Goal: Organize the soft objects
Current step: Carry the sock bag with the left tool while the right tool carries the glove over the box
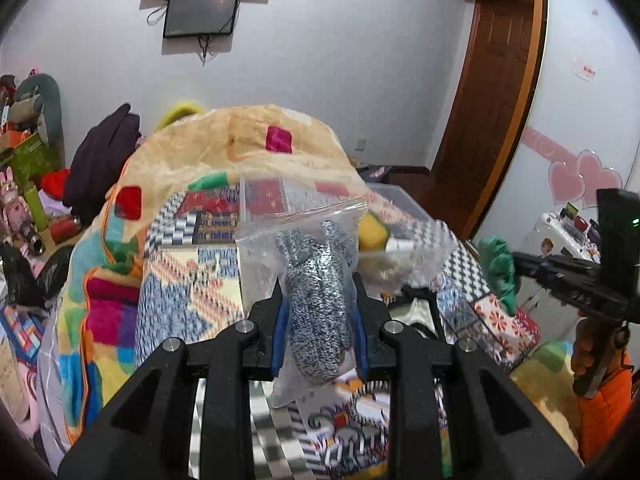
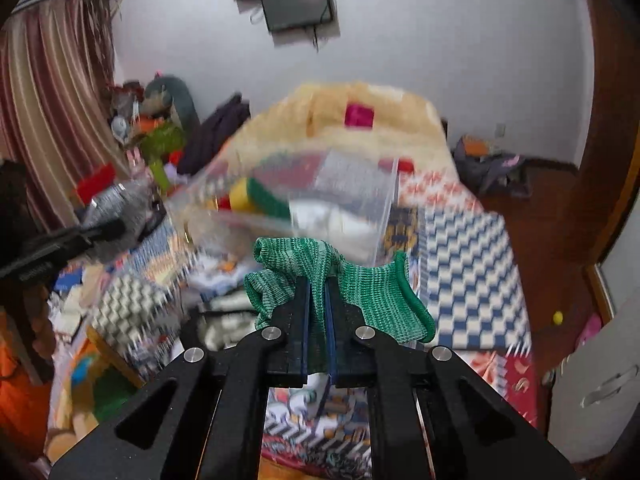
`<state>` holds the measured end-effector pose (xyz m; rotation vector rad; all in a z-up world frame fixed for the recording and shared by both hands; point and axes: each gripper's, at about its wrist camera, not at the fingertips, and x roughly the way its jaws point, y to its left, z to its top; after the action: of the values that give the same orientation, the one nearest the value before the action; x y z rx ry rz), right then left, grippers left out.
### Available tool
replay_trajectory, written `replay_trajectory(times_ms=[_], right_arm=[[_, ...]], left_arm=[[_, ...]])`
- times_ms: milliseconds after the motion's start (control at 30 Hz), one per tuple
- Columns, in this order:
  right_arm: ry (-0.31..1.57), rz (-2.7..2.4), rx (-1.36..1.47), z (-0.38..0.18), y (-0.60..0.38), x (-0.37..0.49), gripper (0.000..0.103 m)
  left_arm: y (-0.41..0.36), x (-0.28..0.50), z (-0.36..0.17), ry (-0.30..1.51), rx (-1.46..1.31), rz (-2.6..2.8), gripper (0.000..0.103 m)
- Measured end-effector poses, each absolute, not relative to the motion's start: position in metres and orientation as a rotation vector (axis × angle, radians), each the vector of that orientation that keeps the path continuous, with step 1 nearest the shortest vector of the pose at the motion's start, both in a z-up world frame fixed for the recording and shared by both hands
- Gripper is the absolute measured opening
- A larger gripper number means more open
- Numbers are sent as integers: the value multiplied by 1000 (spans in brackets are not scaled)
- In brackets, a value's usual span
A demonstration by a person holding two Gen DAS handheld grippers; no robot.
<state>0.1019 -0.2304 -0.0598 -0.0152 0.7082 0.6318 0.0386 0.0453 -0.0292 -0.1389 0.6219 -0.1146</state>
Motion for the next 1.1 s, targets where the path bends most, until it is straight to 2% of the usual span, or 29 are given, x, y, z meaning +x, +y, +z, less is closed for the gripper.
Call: replay_trajectory(times_ms=[233,467,800,1100], right_arm=[[585,638,-15,-23,-217,113,6],[561,647,-17,-19,-192,144,6],[669,666,-10,-57,-174,181,6],[773,667,-33,-85,-163,200,6]], left_arm=[[45,68,-4,556,-101,-119,27],[45,112,-10,580,-119,-148,27],[40,166,-61,739,-106,-170,27],[26,177,-73,767,-63,-184,27]])
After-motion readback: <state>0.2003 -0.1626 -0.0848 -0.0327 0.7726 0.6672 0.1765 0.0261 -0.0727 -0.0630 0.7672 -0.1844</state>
